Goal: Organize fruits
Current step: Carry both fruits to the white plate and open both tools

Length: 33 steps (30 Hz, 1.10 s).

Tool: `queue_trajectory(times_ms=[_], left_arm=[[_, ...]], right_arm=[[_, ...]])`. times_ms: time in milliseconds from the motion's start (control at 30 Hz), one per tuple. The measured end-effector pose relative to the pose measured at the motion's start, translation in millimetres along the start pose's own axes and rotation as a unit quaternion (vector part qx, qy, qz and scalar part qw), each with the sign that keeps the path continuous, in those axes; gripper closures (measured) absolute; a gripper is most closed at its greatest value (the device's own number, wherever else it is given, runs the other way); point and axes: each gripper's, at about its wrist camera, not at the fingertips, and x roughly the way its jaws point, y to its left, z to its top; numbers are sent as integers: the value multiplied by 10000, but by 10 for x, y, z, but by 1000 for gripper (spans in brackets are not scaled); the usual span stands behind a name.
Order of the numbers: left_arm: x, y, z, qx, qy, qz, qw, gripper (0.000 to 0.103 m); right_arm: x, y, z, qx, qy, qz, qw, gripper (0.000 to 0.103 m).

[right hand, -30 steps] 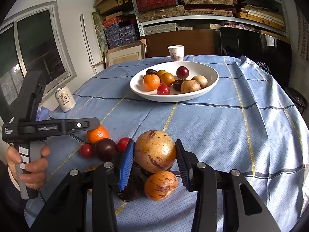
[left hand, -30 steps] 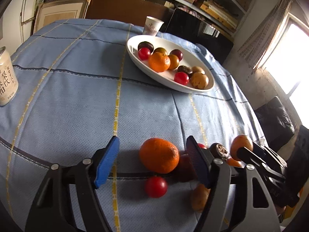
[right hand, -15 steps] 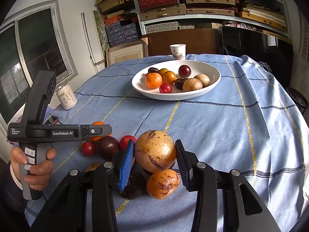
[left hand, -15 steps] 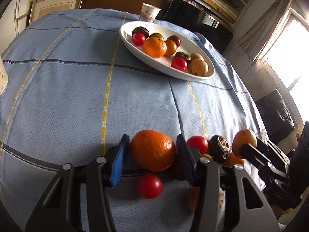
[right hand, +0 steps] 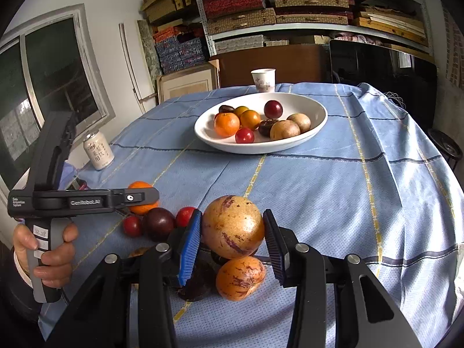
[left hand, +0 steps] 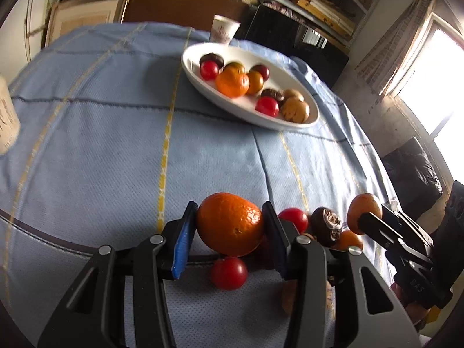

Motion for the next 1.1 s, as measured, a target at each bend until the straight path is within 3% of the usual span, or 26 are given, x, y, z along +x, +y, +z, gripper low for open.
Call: queue_trajectory(times_ms=[200, 433, 533, 733, 967, 1033, 1100], left_arm=[[-267, -171, 187, 469, -432, 160, 9978, 58], [-238, -358, 879, 707, -787, 111, 9943, 58], [-6, -399, 1180, 642, -815, 71, 9946, 58], [686, -317, 1718, 400, -733, 496, 9953, 58], [1153, -143, 1870, 197, -508, 742, 9958, 57], [1172, -104, 1889, 118, -509, 713, 9961, 51], [1115, -104, 1889, 89, -602, 761, 9952, 18]], right_arm=[[-57, -15, 179, -152, -62, 158, 9997, 60], [108, -185, 933, -166, -298, 235, 9991, 60], [428, -364, 1188, 217, -268, 262, 9991, 60], [1130, -682, 1431, 755, -114, -108, 9970, 60], [1563, -791, 1477, 753, 105, -237, 9968, 59], [1607, -787, 1484, 702, 115, -267, 9971, 58], [1605, -775, 1484, 668, 102, -285, 9973, 52]])
